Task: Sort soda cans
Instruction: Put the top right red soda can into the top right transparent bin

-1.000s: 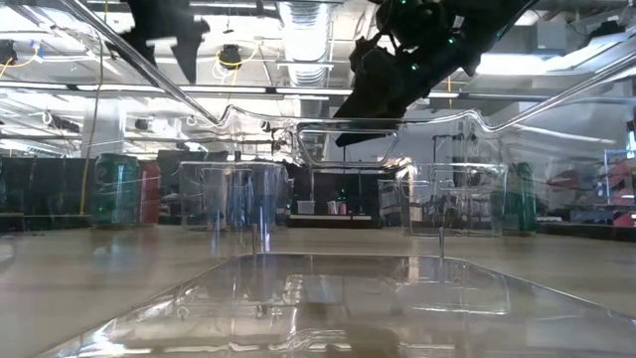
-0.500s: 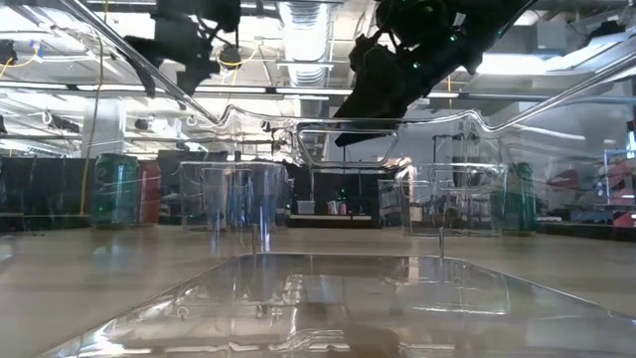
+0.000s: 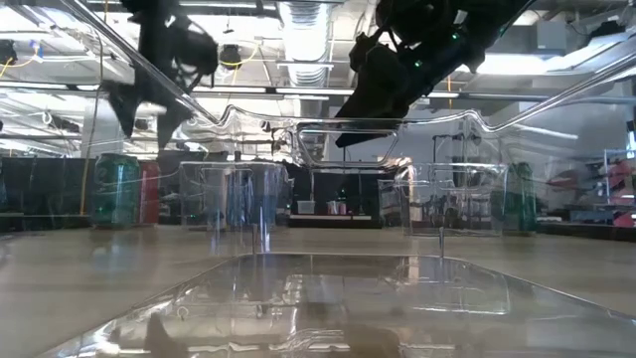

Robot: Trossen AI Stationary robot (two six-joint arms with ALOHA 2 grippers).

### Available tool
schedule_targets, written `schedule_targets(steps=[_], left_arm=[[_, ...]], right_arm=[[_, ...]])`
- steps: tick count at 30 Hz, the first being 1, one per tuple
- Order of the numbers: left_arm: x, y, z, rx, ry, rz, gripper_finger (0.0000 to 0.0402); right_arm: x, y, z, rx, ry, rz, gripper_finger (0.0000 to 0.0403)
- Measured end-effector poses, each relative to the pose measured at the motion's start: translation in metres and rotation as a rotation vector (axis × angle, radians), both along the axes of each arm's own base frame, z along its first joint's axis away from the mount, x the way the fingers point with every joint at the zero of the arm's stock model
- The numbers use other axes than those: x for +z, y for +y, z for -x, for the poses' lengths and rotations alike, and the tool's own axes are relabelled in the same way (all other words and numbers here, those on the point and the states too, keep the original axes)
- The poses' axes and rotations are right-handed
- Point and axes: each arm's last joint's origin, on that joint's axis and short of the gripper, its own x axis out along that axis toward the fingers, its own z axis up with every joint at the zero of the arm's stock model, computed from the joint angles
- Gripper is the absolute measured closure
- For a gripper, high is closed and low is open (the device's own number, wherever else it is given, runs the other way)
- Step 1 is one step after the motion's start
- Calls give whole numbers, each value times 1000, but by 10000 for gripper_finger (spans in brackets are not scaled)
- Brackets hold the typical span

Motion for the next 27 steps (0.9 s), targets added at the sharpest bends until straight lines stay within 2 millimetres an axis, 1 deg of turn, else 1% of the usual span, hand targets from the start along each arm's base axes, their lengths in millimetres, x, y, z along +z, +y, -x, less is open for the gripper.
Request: schedule_targets(steps=[5, 9, 16, 20, 27], left_arm=[[-31, 7, 10, 4, -25, 46, 29], [-46, 10, 12, -12, -46, 59, 29], [-48, 15, 10, -52, -89, 32, 29], [-47, 20, 13, -39, -106, 12, 29], [-46, 23, 13, -64, -123, 6, 29]], right_arm=[[0, 0, 0, -5, -1, -6, 27], [0, 1, 0, -7, -1, -12, 27], [0, 1, 0, -5, 4, -9, 27], [-1, 1, 1, -5, 13, -10, 27], [-2, 1, 1, -3, 17, -7, 27]])
